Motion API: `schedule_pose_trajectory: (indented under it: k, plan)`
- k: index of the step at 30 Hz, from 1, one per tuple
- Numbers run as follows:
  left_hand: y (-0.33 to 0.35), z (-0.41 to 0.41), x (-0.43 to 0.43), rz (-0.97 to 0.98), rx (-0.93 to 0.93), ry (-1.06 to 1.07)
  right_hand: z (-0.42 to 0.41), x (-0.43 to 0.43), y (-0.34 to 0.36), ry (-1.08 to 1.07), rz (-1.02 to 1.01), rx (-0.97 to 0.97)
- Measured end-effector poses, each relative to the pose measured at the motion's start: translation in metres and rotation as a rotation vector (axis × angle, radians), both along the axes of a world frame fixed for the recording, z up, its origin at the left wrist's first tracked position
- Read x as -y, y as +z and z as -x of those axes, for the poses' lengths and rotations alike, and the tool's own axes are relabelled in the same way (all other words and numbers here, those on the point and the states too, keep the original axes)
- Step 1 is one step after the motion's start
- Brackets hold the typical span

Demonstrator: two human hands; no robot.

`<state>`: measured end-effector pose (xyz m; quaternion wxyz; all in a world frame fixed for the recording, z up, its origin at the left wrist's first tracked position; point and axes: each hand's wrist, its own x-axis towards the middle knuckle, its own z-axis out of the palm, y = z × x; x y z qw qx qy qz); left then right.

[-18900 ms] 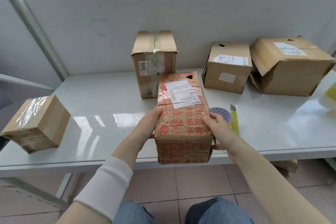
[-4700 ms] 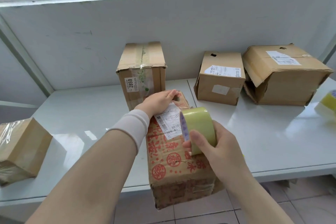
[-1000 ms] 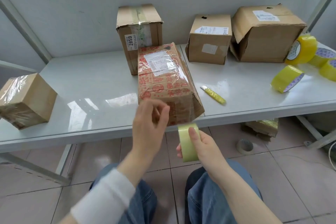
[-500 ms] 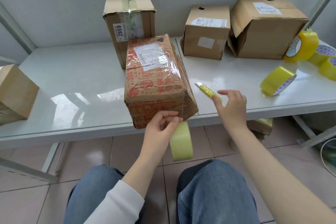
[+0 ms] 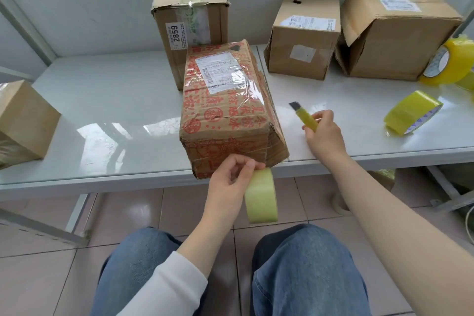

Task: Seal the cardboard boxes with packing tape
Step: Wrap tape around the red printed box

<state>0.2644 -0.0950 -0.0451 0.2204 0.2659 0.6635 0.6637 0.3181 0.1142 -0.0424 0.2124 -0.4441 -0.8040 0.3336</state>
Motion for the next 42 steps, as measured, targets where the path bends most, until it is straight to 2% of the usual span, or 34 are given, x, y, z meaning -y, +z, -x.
schedule_pose_trajectory:
  k: [3,5,7,10,12,16,29,42]
  plan:
    - [0.001,-0.002,0.001,0.009,-0.005,0.015,-0.018,0.020,0.024,0.029,0.110,-0.261]
    - [0.003,-0.003,0.001,0.016,-0.004,0.025,-0.033,0.035,0.042,0.076,0.089,-0.409]
    - [0.005,-0.005,0.003,0.022,-0.005,0.032,-0.049,0.053,0.058,0.208,-0.013,-0.476]
    - [0.007,-0.010,0.004,0.034,-0.037,0.067,-0.064,0.070,0.070,0.473,-0.413,-0.352]
    - [0.009,-0.014,0.005,0.033,-0.032,0.087,-0.063,0.075,0.068,0.535,-0.656,-0.210]
    - [0.013,-0.018,0.005,0.038,-0.027,0.115,-0.056,0.080,0.063,0.567,-0.860,-0.085]
    - [0.019,-0.021,0.003,0.061,0.022,0.146,-0.049,0.084,0.062,0.529,-1.031,-0.057]
    - [0.013,-0.022,0.003,0.100,0.004,0.170,-0.044,0.082,0.053,0.535,-1.013,-0.072]
